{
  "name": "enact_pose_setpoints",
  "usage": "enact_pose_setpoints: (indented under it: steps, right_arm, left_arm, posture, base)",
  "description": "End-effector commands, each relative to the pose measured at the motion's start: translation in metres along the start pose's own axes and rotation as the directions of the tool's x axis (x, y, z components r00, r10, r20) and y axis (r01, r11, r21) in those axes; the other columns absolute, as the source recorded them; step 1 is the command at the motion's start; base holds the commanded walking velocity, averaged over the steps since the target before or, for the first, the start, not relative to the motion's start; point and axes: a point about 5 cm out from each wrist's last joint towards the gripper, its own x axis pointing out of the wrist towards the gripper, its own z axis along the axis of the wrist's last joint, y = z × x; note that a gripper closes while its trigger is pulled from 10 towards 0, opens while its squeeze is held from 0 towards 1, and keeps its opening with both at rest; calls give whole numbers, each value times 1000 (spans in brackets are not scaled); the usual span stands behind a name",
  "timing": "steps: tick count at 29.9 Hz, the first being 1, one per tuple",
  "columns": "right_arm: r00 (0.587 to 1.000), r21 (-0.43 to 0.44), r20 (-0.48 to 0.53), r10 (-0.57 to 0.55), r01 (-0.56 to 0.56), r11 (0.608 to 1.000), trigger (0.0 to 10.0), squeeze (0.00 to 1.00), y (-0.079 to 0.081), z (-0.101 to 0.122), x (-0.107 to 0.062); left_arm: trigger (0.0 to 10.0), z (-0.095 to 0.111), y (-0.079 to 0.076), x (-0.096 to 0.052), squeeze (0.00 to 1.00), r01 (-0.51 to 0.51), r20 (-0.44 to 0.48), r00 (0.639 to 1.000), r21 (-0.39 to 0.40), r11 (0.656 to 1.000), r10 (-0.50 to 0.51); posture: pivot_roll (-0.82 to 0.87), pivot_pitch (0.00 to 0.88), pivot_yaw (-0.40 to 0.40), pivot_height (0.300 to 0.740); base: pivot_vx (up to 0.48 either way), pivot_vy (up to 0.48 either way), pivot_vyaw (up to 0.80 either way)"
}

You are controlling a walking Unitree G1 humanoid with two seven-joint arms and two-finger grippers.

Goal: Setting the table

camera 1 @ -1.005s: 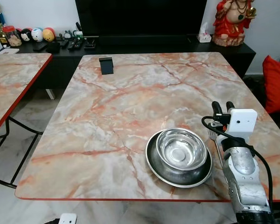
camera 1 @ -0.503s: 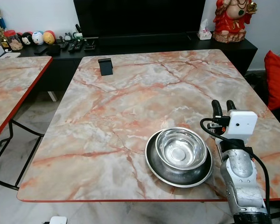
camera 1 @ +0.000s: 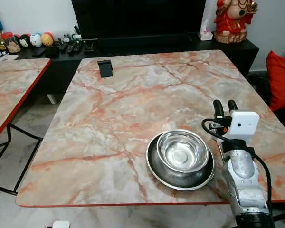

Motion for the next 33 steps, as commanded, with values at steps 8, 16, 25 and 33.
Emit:
enact_pose_setpoints:
  steps: [8, 16, 25, 33]
  right_arm:
    - [1000, -9, 13, 10, -10, 1000, 10000, 0, 4, 2, 3]
    - [1000, 0, 21, 12, -12, 1000, 10000, 0, 4, 3, 6]
    - [1000, 3, 25, 15, -15, 1000, 10000, 0, 5, 4, 9]
    - [999, 0, 30, 18, -18, 1000, 10000, 0, 5, 5, 11]
  left_arm:
    - [10000, -1, -3, 1, 0, -10, -10, 1000, -21, 1000, 10]
    - [10000, 1, -4, 1, 0, -9, -2, 1000, -28, 1000, 9]
    - [10000, 2, -2, 1, 0, -15, -2, 1000, -37, 999, 15]
    - [10000, 0, -1, 1, 0, -18, -8, 1000, -45, 999, 18]
  posture:
    - [-77, 0, 49, 740]
    - [-69, 0, 43, 740]
    - [-64, 0, 37, 740]
    - [-59, 0, 32, 740]
  base:
    - [0, 254, 0]
    - [0, 255, 0]
    - [0, 254, 0]
    - [0, 254, 0]
